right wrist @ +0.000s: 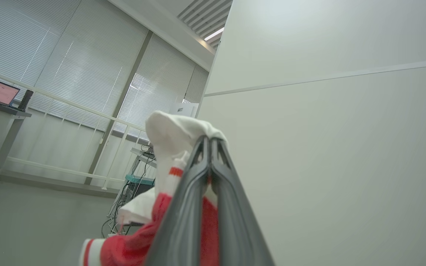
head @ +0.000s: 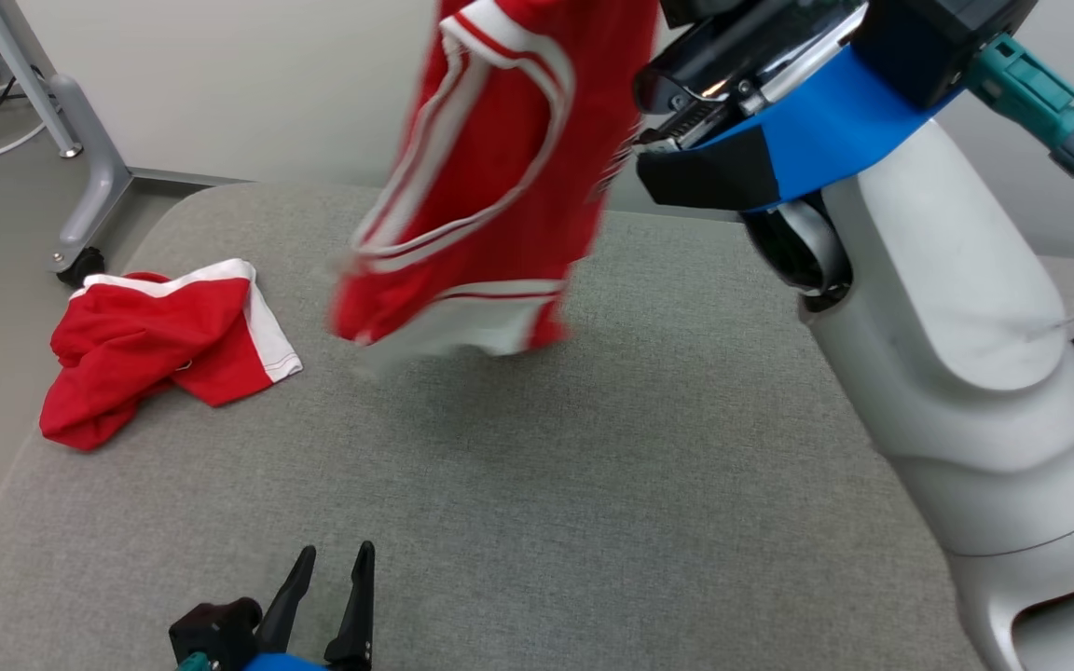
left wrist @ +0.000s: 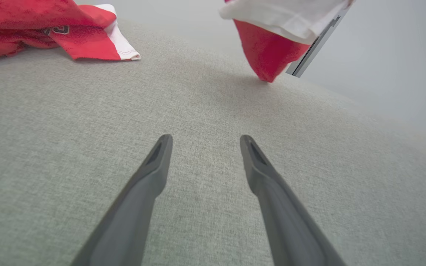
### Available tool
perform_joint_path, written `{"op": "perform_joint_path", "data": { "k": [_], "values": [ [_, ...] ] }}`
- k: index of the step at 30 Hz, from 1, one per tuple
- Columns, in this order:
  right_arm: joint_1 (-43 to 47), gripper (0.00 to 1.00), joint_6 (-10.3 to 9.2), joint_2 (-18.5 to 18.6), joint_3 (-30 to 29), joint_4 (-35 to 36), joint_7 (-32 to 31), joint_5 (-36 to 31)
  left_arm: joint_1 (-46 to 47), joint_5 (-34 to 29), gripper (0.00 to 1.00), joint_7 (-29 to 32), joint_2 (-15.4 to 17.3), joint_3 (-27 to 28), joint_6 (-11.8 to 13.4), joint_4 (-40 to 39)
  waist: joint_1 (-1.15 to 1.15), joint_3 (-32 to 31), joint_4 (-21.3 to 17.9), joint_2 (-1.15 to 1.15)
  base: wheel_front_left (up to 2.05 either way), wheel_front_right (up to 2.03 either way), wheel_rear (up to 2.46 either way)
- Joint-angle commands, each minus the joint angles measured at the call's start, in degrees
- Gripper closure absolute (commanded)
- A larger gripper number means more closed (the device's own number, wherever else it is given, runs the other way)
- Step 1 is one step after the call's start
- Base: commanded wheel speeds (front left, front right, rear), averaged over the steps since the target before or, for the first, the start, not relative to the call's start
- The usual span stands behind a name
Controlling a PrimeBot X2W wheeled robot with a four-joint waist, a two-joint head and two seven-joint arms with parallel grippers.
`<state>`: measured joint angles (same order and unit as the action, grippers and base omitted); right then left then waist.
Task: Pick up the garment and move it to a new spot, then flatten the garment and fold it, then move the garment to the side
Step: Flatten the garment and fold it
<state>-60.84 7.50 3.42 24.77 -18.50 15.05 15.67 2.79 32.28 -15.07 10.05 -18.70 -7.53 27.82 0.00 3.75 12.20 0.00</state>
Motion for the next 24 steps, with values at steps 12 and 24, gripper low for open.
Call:
{"op": "perform_joint_path", "data": {
  "k": [12, 24],
  "values": [
    [27.41, 1.0, -0.03, 16.91, -1.31, -11.45, 0.2, 4.92, -1.46, 0.0, 0.0, -0.15, -0.6, 1.52, 0.08, 0.18, 0.0, 0.89, -4.43, 0.0, 0.0, 0.0, 0.0],
    [44.23, 0.0, -0.02, 10.42, -20.34, -13.6, 0.18, -3.35, 0.21, -0.37, 0.0, -0.15, 0.29, 2.6, 0.08, 0.23, 0.0, 1.43, -7.69, 0.0, 0.0, 0.0, 0.0]
  ]
}}
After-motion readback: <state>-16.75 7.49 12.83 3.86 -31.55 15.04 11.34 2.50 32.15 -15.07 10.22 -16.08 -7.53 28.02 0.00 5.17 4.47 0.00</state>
